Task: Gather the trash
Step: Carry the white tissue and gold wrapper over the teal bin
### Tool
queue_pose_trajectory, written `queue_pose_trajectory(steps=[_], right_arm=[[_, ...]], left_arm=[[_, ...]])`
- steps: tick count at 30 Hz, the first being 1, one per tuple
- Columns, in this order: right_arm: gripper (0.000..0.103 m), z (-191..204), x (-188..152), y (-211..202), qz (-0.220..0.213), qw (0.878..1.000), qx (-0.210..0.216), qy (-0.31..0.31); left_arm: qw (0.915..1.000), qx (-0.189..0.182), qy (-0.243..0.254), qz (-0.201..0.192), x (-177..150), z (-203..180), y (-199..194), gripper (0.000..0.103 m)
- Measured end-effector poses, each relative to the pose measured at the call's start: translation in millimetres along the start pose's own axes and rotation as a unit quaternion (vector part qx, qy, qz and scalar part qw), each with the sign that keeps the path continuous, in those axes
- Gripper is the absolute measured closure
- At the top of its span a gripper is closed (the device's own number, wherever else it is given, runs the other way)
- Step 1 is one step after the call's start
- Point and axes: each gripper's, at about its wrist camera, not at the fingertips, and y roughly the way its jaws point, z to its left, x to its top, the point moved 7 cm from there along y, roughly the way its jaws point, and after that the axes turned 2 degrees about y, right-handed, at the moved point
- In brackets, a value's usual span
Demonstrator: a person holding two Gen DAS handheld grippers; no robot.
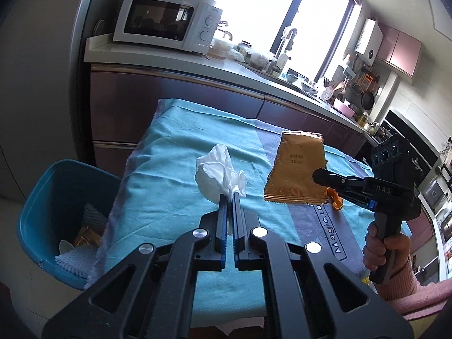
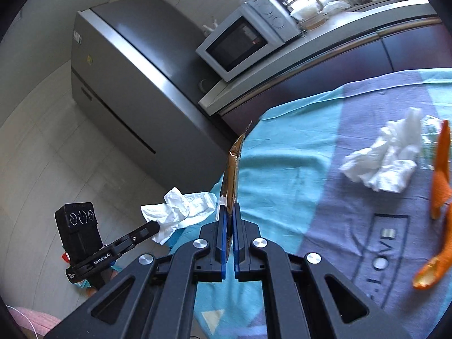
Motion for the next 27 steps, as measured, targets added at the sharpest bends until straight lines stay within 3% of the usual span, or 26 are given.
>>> queue_pose_trajectory(steps=[15, 27], right_arm=[[0.1, 56.9, 1.3, 88.9, 0.079, 0.994, 0.048, -0.052], [0.1, 85.7, -6.1, 146.2, 0.13, 0.988, 0.056, -0.068]], left_arm=[[0.9941, 0.085, -0.055, -0.041, 3.8, 82.0, -54.4, 0.099], [0.9872, 0.127, -0.09, -0.034, -6.6, 136.7, -57.8, 0.099]])
